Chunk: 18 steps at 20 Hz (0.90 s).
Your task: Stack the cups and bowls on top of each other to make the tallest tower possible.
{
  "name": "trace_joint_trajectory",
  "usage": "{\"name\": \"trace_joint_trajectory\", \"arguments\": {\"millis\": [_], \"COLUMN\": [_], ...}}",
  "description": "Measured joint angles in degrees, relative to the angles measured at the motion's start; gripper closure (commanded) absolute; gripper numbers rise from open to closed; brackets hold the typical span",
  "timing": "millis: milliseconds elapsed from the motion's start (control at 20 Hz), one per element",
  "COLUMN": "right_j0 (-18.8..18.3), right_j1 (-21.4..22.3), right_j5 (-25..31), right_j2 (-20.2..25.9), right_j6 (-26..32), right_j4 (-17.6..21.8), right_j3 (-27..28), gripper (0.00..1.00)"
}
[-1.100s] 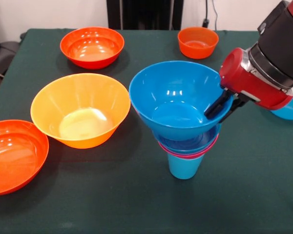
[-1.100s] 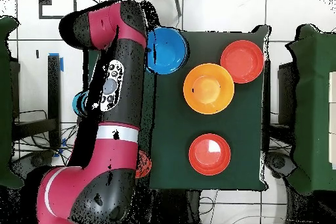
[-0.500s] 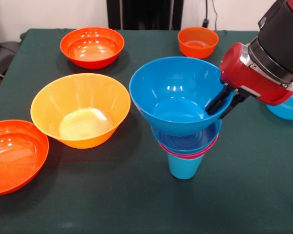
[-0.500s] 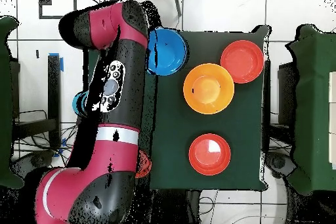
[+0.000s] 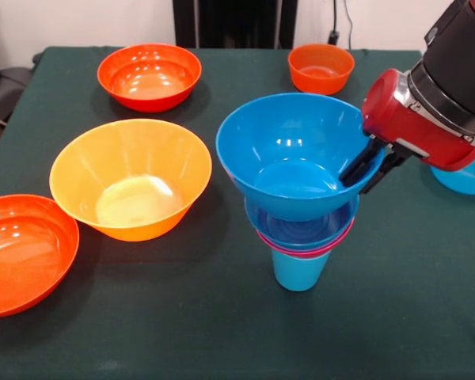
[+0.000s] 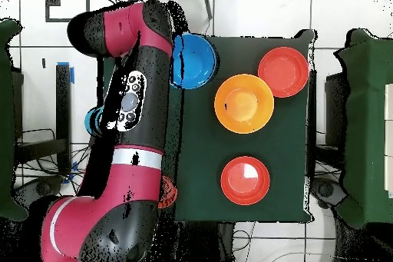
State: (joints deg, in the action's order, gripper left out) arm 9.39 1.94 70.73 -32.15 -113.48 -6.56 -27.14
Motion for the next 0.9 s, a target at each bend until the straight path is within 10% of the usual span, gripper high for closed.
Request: {"name": "trace_joint_trajectory", "arguments": {"millis": [900], "right_j0": [0.25], "right_j1": [0.0], "right_j5": [-1.21], "right_j2": [0.0], "right_j6": [-0.15], "right_j4": [-0.01], "right_j3": [-0.01], "gripper": [1.0]}}
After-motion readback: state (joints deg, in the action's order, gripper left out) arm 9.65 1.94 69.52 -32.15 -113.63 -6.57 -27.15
